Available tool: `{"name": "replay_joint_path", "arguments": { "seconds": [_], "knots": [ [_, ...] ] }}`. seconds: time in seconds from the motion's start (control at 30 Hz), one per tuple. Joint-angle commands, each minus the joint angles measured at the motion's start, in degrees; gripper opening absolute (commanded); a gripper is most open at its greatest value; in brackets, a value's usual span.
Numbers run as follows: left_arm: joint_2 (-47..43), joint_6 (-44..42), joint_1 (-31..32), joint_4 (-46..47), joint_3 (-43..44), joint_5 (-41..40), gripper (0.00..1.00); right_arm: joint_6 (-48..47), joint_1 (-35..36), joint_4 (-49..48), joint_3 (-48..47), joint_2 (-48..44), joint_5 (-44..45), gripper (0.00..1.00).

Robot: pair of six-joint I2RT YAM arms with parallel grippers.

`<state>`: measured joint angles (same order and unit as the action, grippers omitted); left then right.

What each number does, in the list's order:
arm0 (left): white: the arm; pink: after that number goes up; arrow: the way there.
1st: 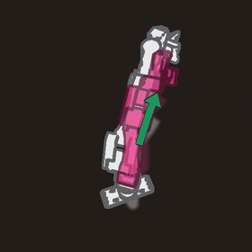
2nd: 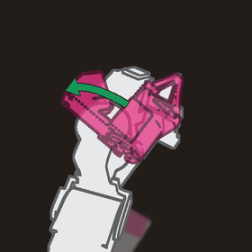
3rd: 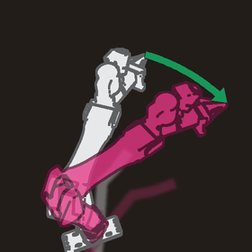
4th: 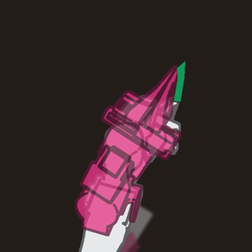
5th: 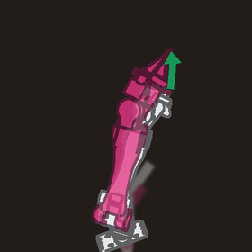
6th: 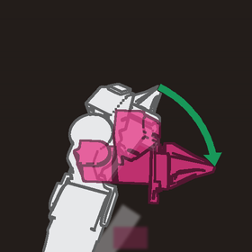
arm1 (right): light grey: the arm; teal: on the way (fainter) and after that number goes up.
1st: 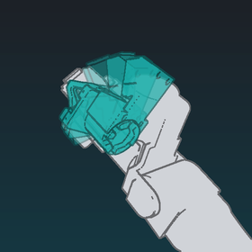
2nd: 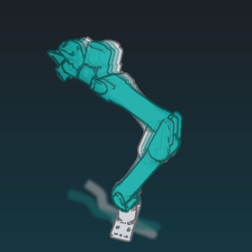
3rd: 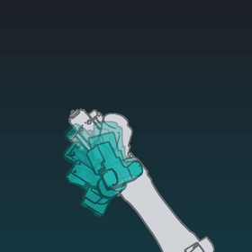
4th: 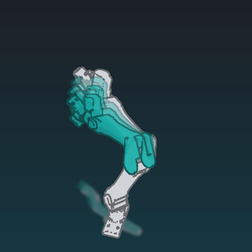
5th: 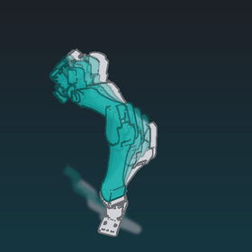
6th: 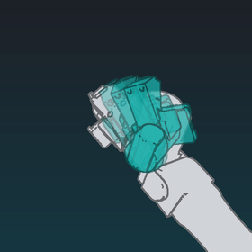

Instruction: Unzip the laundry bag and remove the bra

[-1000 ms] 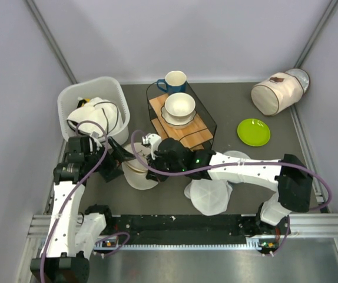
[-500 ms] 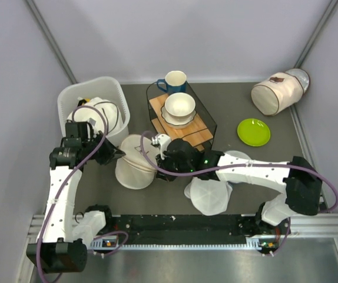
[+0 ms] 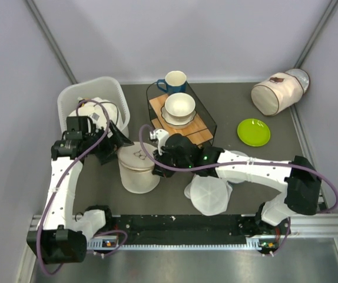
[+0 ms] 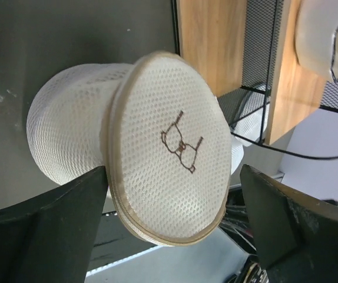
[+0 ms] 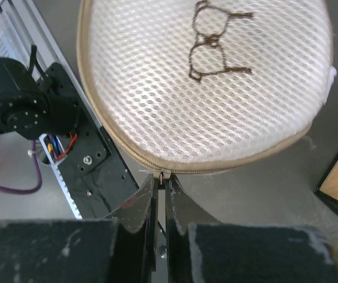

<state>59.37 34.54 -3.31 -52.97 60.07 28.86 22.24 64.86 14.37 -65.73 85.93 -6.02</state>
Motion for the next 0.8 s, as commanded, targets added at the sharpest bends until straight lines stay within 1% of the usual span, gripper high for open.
{"name": "replay_joint_path", "arguments": {
  "seconds": [0.0,0.07,0.23,0.3,0.4,0.57,0.63,0.77],
  "knots": [
    [-6.2,-1.3,-0.4,-3.5,2.9,-0.6,0.99,1.4,0.6,-1.4,-6.2,2.7,-1.1,0.00],
    [-9.4,0.4,-0.4,-4.6,0.6,0.3,0.99,1.6,0.6,-1.4,-6.9,3.6,-1.5,0.00],
    [-14.1,4.6,-0.2,-4.5,-5.8,1.9,0.99,1.8,0.6,-1.4,-7.4,4.4,-2.1,0.00],
    [-15.9,6.4,-0.2,-4.9,-6.5,1.6,0.99,1.8,0.5,-1.3,-7.4,4.6,-2.1,0.00],
    [-17.4,7.6,-0.2,-7.2,-6.0,-2.1,0.99,2.1,0.7,-1.3,-7.2,4.9,-2.1,0.00],
    [-20.2,10.4,-0.2,-8.6,-5.7,-4.5,0.99,2.2,0.7,-1.4,-7.0,5.1,-1.8,0.00],
    [-21.4,11.9,-0.2,-9.7,-6.7,-5.6,0.97,2.2,0.7,-1.4,-7.0,5.3,-1.8,0.00],
    [-22.7,13.3,-0.2,-9.3,-9.9,-3.6,0.96,1.9,0.6,-1.4,-7.0,5.4,-1.5,0.00]
  ]
}}
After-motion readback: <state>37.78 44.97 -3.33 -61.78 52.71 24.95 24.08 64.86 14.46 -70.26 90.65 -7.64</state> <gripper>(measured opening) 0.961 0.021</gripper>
